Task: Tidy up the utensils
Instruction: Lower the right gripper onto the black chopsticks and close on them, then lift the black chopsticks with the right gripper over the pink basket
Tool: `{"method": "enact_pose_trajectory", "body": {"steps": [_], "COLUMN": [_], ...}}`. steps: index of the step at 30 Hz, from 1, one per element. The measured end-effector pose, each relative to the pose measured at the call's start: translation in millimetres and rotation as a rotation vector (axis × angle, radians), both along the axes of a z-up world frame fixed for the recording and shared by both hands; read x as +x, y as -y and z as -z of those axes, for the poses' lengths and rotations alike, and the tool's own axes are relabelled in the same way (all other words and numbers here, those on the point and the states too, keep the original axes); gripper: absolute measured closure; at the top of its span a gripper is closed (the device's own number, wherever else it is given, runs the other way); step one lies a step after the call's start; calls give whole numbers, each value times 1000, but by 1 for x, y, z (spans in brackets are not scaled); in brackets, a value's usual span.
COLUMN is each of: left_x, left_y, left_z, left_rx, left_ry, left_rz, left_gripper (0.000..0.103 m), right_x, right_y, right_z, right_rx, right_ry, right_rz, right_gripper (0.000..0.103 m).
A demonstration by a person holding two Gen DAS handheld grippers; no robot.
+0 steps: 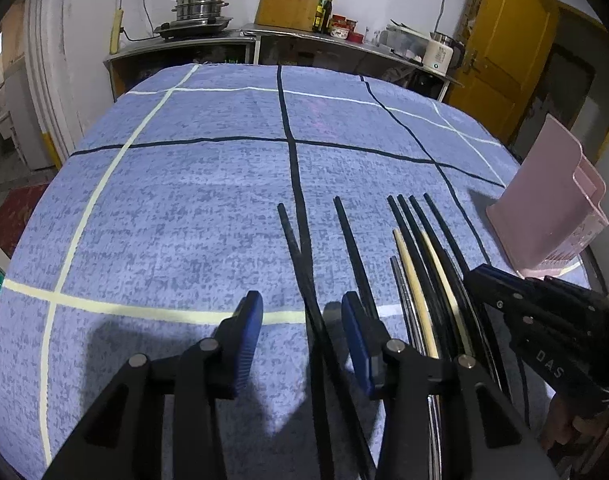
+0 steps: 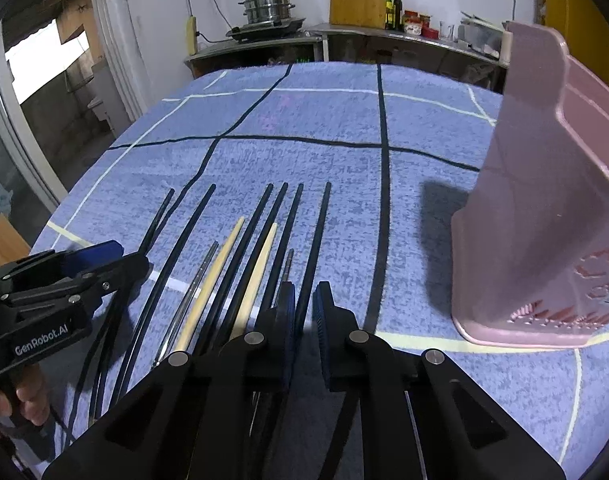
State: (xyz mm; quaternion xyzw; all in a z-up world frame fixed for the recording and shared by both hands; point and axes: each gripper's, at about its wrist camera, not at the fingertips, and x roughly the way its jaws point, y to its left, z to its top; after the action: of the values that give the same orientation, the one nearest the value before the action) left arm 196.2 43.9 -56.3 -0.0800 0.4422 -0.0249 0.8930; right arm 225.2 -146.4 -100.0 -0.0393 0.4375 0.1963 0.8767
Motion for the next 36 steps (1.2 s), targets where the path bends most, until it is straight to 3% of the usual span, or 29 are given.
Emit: {"method": "enact_pose_trajectory", "body": {"steps": [10,15,24,36], "left_x": [15,19,14,-16], "left_y": [2,3,1,-3], "left_z": [-1,-1,-12,-89], "left_rx": [10,3,-69,-79], "left_ry": [-25,-26,-2,143], "left_rz": [-6,-3,16,59], "left_gripper": [76,94,98,98], "right_x": [21,25,9,-25], "right_y": [-8,-10,-4,22], "right_z": [-1,-2,-26,-93], "right_rx": [-22,-28,10,108], "right_ry": [-28,-33,11,122], "right_rz": [10,8,-4,-3], "right_gripper": [92,96,98,98]}}
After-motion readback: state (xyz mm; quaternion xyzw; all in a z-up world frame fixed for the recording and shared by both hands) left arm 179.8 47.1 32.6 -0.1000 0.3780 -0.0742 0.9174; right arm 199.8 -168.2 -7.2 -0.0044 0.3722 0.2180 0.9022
